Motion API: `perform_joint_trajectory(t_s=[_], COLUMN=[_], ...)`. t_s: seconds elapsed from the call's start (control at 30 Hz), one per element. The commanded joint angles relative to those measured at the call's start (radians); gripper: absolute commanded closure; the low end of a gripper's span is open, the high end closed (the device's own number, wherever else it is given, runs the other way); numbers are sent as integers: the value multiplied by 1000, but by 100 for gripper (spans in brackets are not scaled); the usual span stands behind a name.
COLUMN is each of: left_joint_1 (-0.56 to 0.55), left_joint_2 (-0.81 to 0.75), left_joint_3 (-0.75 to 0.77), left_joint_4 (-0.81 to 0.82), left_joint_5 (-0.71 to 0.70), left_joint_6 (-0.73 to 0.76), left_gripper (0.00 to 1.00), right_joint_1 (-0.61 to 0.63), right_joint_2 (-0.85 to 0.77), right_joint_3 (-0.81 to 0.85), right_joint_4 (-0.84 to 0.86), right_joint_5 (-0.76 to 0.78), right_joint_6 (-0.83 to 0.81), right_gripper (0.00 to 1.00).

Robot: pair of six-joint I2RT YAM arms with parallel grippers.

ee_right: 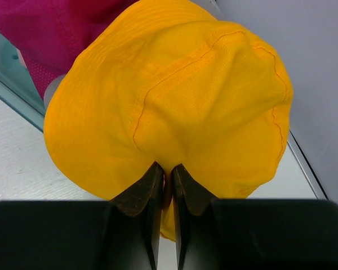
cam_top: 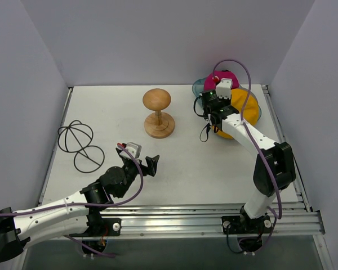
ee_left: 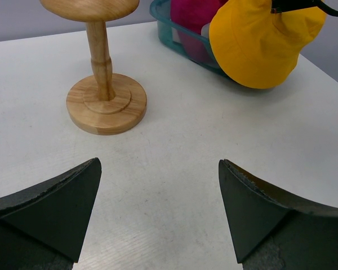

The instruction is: Stack the hats

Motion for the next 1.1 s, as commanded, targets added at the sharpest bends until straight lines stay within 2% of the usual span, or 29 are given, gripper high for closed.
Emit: perform_joint_trajectory(t_s=[0.0, 0.27, 0.4, 0.6, 0.87, 1.07], left_joint_1=[1, 1, 1, 1, 1, 1], left_joint_2=[2, 1, -4, -1, 2, 10], left_joint_3=[17, 17, 14, 13, 16, 16], left_joint_4=[50, 49, 47, 47, 49, 49], left_joint_5=[-16, -16, -18, -20, -20, -18], left_joint_6=[4, 6, 6, 6, 6, 6], left_gripper=[6, 6, 6, 6, 6, 6], right_joint_1=[-3, 0, 0, -2, 4, 6], right_joint_2=[-29, -4, -16, -30, -40, -58], right_joint_3=[63, 132, 135, 157, 273, 281], right_joint_4=[-60, -139, -139, -174, -289, -295], right_joint_5=[60, 110, 111, 134, 162, 146], right_joint_6=[-6, -9, -18, -12, 10, -9], right_gripper=[92, 89, 98, 98, 100, 100])
